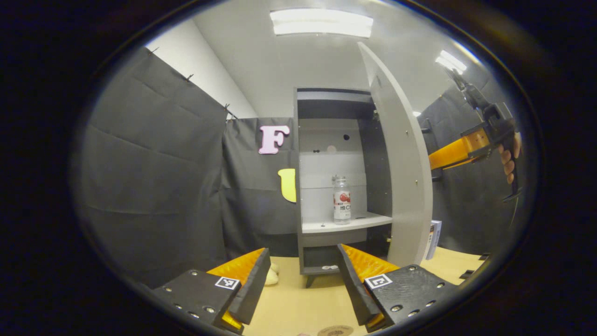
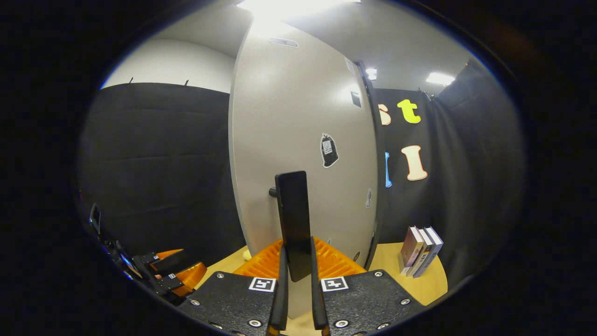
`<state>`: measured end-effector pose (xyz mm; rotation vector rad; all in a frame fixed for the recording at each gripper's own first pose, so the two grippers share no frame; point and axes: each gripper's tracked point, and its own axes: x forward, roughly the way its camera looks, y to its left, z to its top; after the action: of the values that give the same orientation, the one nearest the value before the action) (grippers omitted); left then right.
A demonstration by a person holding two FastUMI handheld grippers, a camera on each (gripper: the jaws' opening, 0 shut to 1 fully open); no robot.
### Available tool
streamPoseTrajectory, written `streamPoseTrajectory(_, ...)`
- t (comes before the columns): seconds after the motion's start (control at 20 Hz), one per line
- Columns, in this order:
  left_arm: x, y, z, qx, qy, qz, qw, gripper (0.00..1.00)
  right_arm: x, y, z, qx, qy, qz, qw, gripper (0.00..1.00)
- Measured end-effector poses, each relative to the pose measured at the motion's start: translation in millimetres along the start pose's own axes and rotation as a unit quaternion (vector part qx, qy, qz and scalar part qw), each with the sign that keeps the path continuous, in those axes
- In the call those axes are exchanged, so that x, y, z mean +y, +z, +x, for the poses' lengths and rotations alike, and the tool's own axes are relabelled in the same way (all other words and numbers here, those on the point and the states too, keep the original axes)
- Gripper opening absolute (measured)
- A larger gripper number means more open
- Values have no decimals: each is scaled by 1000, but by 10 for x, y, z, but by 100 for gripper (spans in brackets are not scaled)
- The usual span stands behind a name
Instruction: Open the cabinet door with the right hand, grasp the bottle in the cabinet with the left hand and place it on the coaster, then close the cabinet door with the right hand.
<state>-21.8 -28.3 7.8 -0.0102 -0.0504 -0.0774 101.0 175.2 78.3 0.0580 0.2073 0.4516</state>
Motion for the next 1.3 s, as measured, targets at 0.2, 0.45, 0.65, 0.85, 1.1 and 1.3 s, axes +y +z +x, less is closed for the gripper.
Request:
streamPoseTrajectory(0.2, -225, -25, 40, 0, -17, 1, 1000, 87, -183, -10, -139, -4, -17, 14, 1000, 20)
streamPoseTrajectory(0.45, -441, -4, 40, 1, -34, 3, 999, 88, -439, -40, -278, -5, -40, 29, 999, 17)
streamPoseTrajectory(0.65, -585, 30, 37, -1, -42, 8, 999, 87, -635, -26, -378, -8, -67, 24, 997, 16)
streamPoseTrajectory(0.85, -691, 14, 22, 1, -43, 8, 999, 88, -831, -20, -439, -11, -90, 15, 996, 16)
streamPoseTrajectory(1.1, -748, -39, 9, 9, -36, 3, 999, 87, -1147, -13, -497, -17, -122, 2, 992, 14)
streamPoseTrajectory(1.3, -782, 25, 20, 7, -28, 6, 1000, 87, -1150, 25, -552, -30, -98, 19, 995, 11)
